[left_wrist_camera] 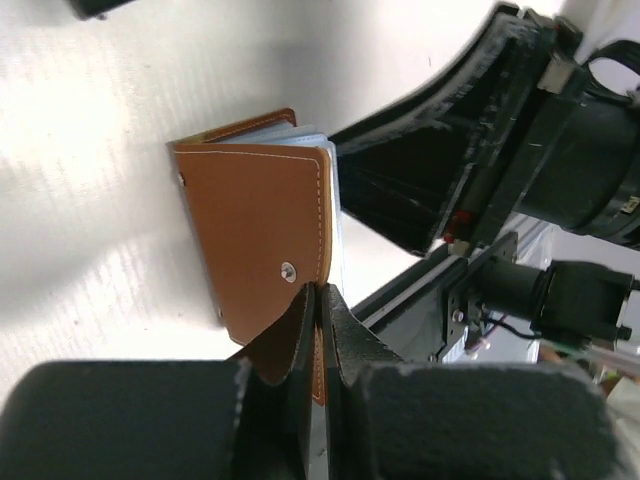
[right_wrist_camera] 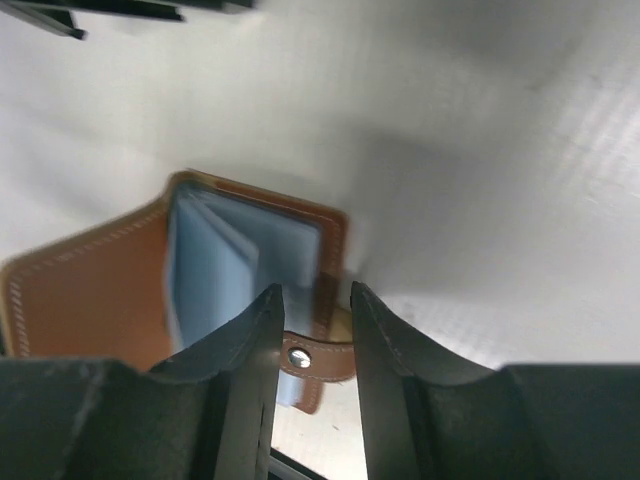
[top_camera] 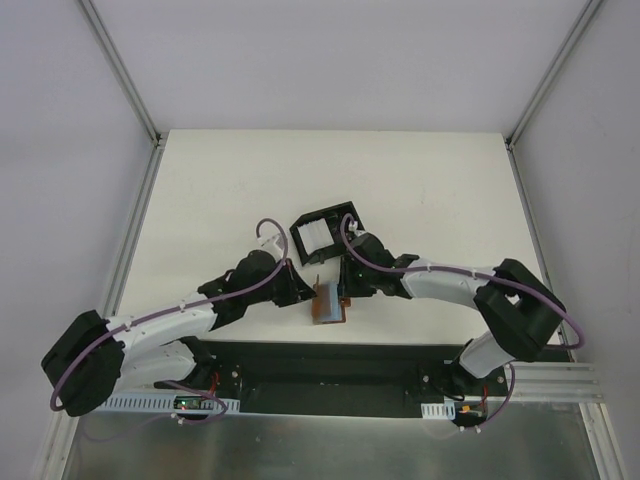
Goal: Put the credit cards into the card holder
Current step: Pick up the credit card from the storage box.
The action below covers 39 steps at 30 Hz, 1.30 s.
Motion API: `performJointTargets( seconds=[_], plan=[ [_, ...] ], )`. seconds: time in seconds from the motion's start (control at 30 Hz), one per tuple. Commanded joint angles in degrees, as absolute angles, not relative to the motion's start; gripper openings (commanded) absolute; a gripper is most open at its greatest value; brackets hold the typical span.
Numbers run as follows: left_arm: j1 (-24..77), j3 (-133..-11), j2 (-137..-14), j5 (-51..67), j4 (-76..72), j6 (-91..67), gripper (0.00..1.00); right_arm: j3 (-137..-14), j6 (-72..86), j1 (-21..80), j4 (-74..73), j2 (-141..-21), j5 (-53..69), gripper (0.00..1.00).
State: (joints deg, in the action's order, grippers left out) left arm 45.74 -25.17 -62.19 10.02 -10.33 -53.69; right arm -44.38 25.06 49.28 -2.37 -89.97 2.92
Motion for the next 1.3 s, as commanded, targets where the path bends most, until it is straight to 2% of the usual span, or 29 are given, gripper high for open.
performJointTargets(
  seconds=[0.0, 0.1, 0.27, 0.63, 0.87, 0.97, 1.27],
  plan=[
    [45.97, -18.13, -57.41, 1.26, -7.92, -60.54, 0.00, -42.28, 24.96, 47.64, -5.70, -83.25, -2.69, 0.37],
    [45.97, -13.37, -51.17, -4.47, -5.02, -63.71, 0.00, -41.92, 24.17, 47.37, -6.59, -79.55, -3.34, 0.39],
    [45.88, -8.27, -46.06, -8.35, -3.25, -67.23, 0.00, -41.66, 25.84, 47.81, -3.79, -78.31, 2.80, 0.38],
    [45.88, -7.21, -50.10, -8.79, -3.51, -70.22, 0.00, -41.74, 29.62, 50.27, 7.20, -83.05, 11.69, 0.36],
    [45.88, -6.94, -49.66, -9.93, -3.69, -71.19, 0.00, -46.22, 27.60, 50.62, 3.01, -85.60, 12.75, 0.34],
    [45.79, -7.21, -49.13, -10.11, -3.69, -70.40, 0.00, -45.18, 28.65, 50.63, 0.80, -85.87, 10.82, 0.38],
    [45.88, -7.65, -50.01, -9.67, -4.48, -69.61, 0.00, -45.87, 28.39, 52.38, -2.37, -90.34, 9.49, 0.38]
  ],
)
